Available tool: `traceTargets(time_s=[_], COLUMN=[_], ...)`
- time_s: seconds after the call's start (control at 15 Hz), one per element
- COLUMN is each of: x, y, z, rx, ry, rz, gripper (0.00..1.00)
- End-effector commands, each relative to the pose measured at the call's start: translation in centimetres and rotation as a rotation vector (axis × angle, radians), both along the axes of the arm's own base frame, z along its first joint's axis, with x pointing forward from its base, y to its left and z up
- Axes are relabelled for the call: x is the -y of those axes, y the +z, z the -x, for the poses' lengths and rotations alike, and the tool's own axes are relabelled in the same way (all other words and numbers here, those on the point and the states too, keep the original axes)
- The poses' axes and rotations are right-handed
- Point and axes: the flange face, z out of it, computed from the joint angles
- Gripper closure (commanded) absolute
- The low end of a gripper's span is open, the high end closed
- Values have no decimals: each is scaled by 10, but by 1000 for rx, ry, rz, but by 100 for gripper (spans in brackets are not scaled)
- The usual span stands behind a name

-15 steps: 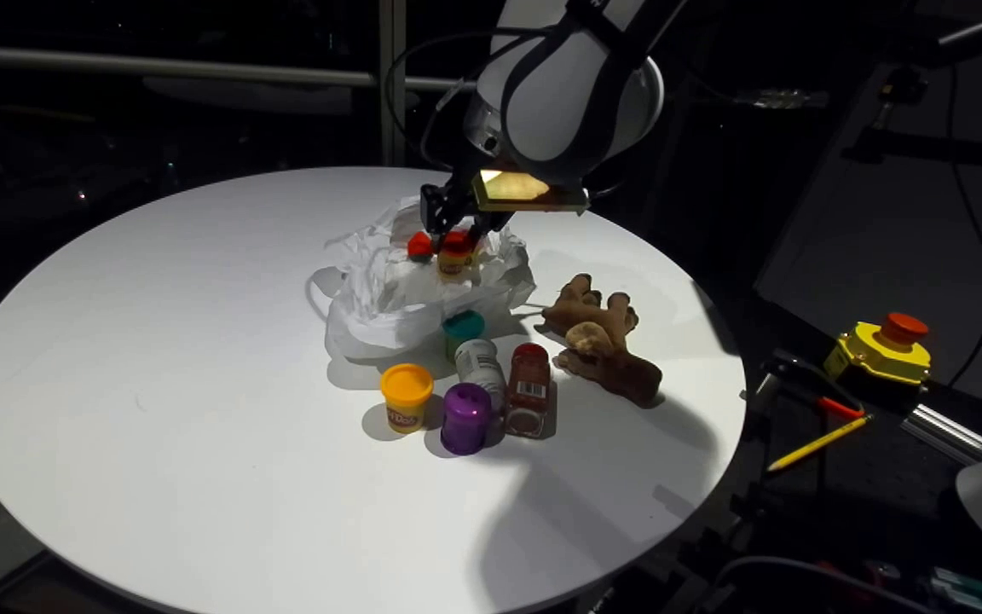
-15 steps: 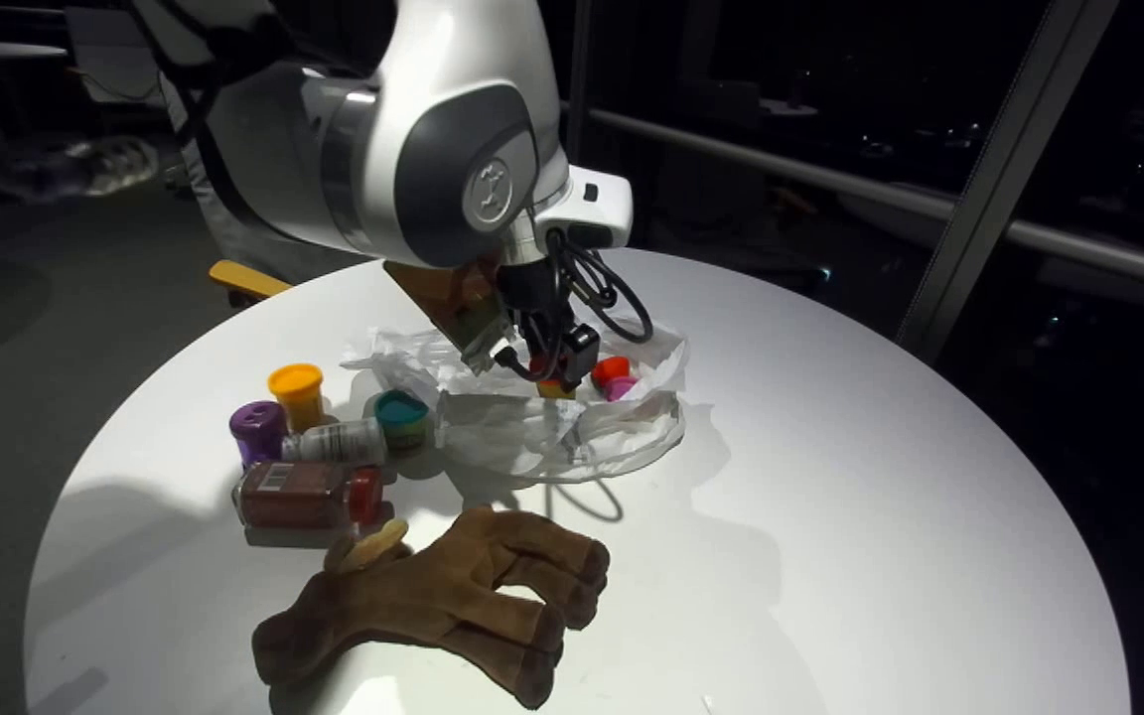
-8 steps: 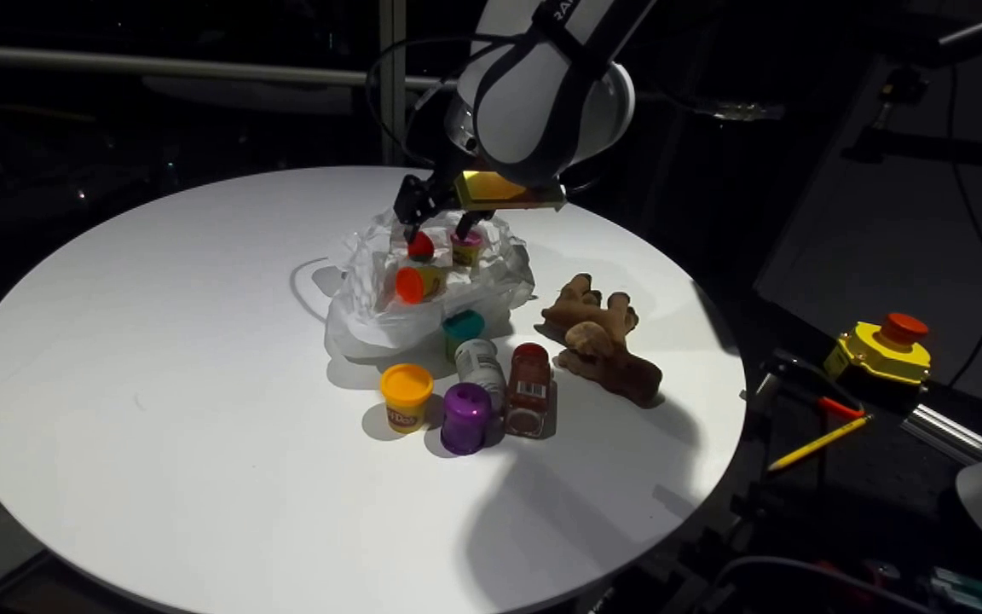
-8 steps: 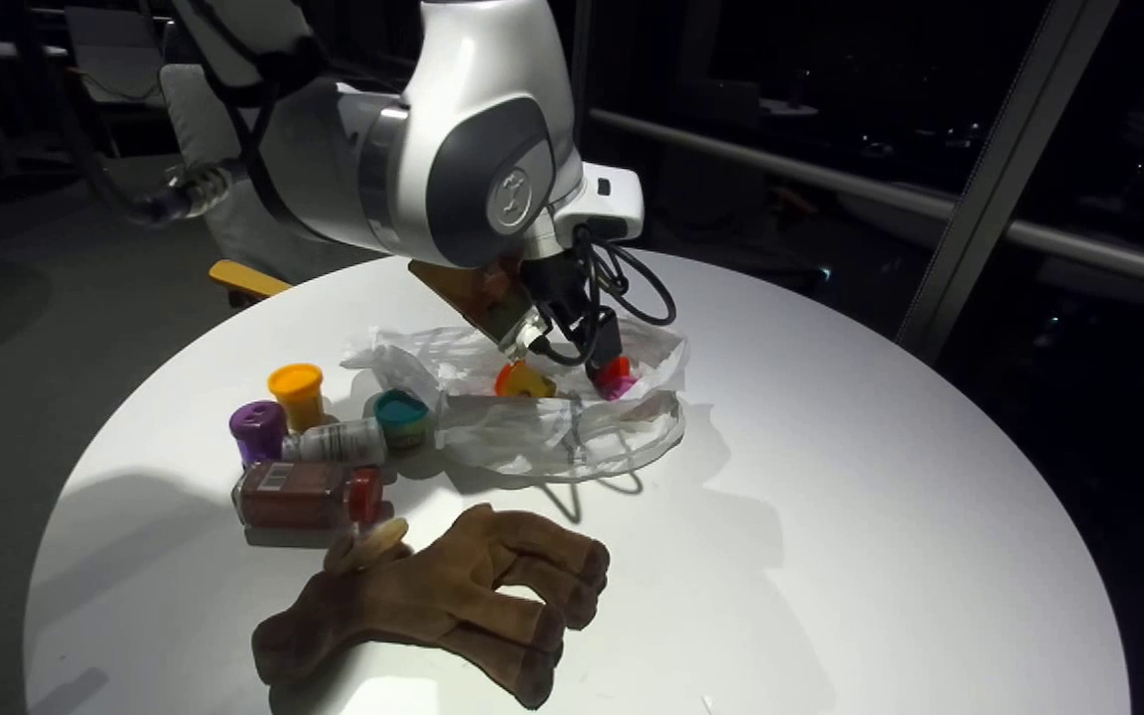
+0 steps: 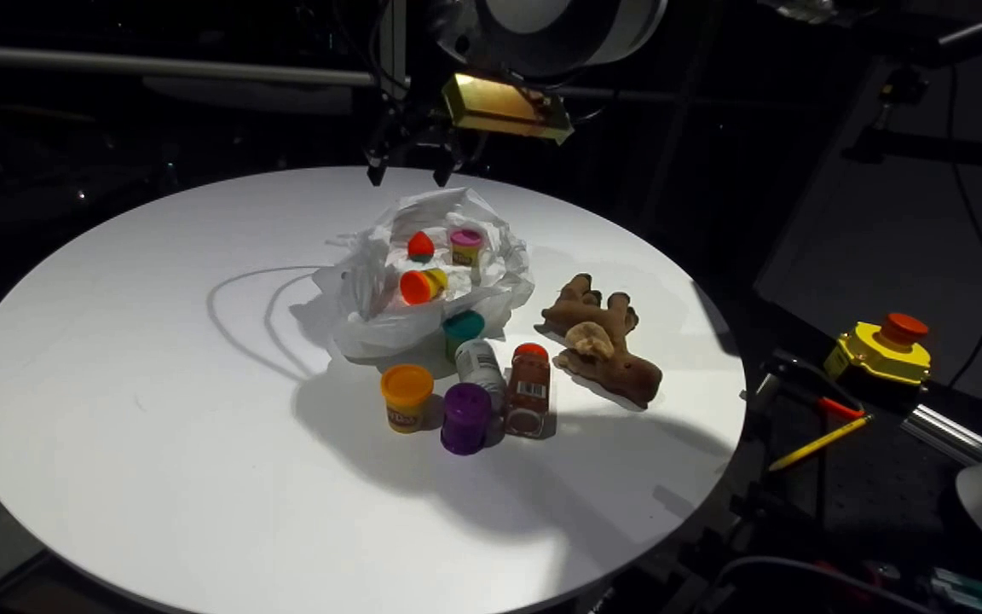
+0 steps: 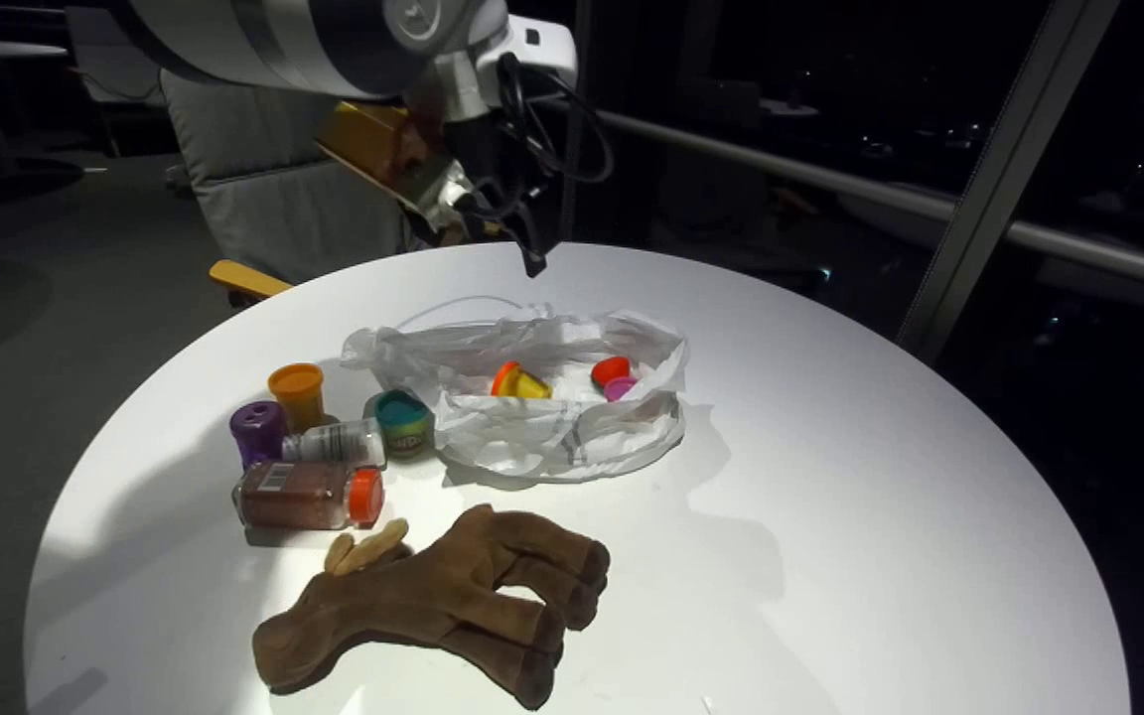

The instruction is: Put all the objects in the white plastic bag

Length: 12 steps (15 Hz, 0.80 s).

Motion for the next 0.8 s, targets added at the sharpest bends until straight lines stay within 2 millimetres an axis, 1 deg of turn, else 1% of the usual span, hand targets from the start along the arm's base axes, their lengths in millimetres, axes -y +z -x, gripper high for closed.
traceTargets(time_s=[0.0, 0.13, 0.27, 0.4, 0.47, 0.53, 0.6, 0.73], x=[-31, -45, -56, -64, -66, -68, -67, -65], y=[37, 37, 27, 10, 1, -9, -19, -33], z=[70, 108, 150, 187, 202, 213, 219, 225], rx=[-86, -158, -254, -340, -368, -388, -371, -349], ry=[53, 86, 122, 153, 173, 194, 210, 228], rz=[-39, -44, -37, -28, -19, -21, -8, -2], gripper=[0, 0, 0, 0, 0, 0, 0, 0])
